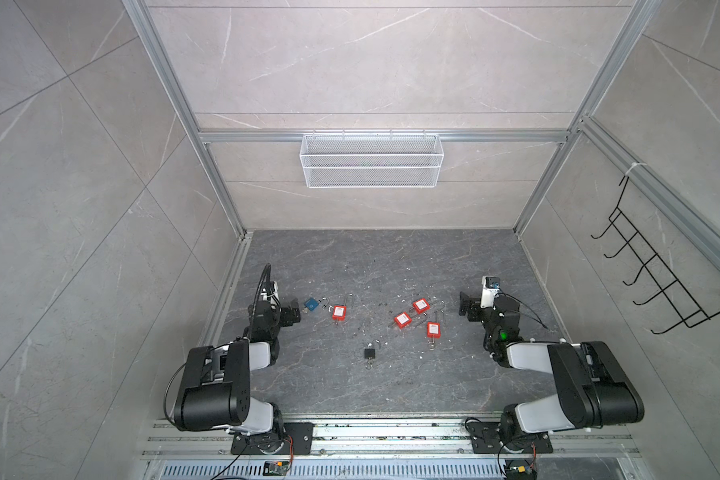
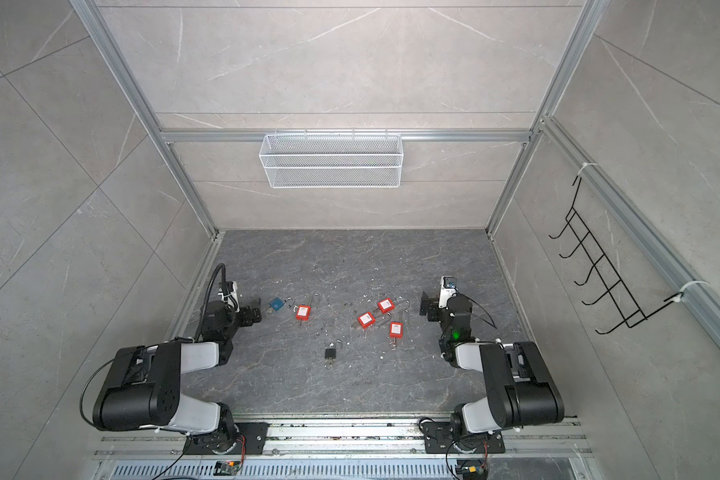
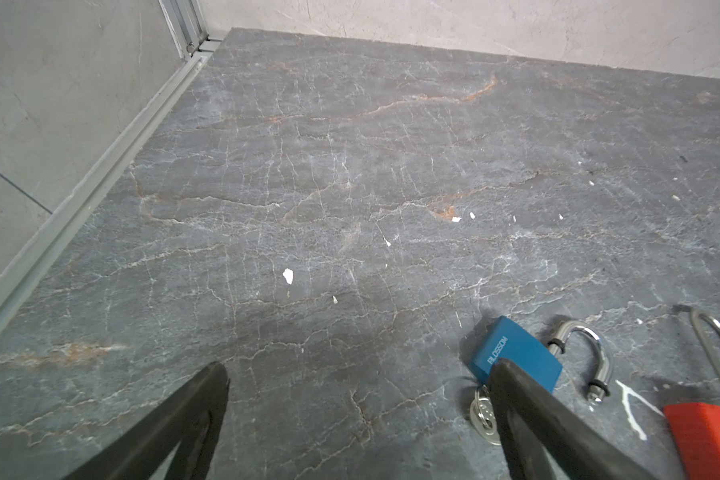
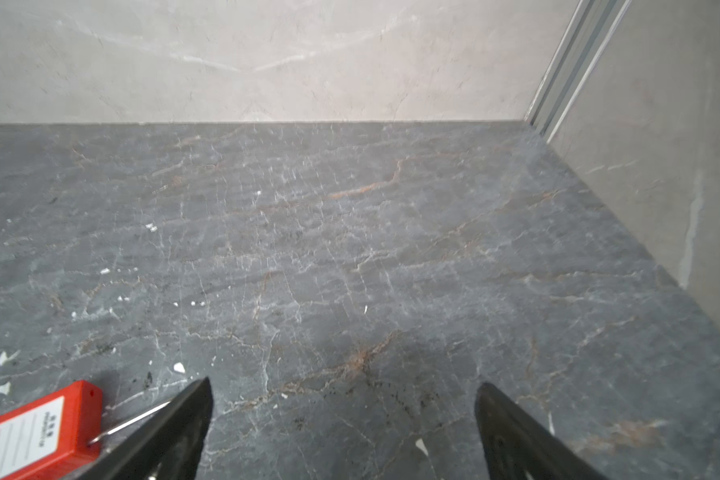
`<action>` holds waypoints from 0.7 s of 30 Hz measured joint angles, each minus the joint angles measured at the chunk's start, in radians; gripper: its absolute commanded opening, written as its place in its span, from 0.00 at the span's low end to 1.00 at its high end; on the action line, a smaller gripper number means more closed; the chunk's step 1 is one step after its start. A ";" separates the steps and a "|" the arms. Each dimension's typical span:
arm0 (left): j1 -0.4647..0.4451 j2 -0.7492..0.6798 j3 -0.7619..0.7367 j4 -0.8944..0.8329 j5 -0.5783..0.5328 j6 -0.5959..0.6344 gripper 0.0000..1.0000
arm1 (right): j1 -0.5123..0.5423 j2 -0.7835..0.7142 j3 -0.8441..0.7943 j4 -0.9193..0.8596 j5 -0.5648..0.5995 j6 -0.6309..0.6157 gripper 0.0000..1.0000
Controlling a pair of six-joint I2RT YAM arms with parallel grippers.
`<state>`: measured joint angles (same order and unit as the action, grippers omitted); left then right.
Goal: Lock with the key
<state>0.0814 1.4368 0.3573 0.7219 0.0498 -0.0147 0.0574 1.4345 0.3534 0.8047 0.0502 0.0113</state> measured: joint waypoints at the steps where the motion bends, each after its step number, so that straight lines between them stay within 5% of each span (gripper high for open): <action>1: 0.000 -0.022 0.002 -0.017 -0.004 0.000 0.97 | 0.000 -0.023 0.010 -0.032 0.006 0.000 0.99; 8: 0.000 -0.229 0.142 -0.329 0.023 -0.021 0.92 | 0.000 -0.185 0.219 -0.436 0.078 0.085 0.99; 14: -0.047 -0.401 0.242 -0.559 0.091 -0.119 0.90 | 0.013 -0.203 0.457 -0.874 0.111 0.299 0.95; 21: -0.213 -0.502 0.248 -0.798 0.092 -0.275 0.88 | 0.256 -0.229 0.465 -1.211 0.115 0.499 0.90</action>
<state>-0.1314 0.9352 0.6048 -0.0757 0.1413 -0.2901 0.3138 1.2053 0.8181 -0.4061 0.1654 0.5106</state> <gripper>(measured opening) 0.886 0.909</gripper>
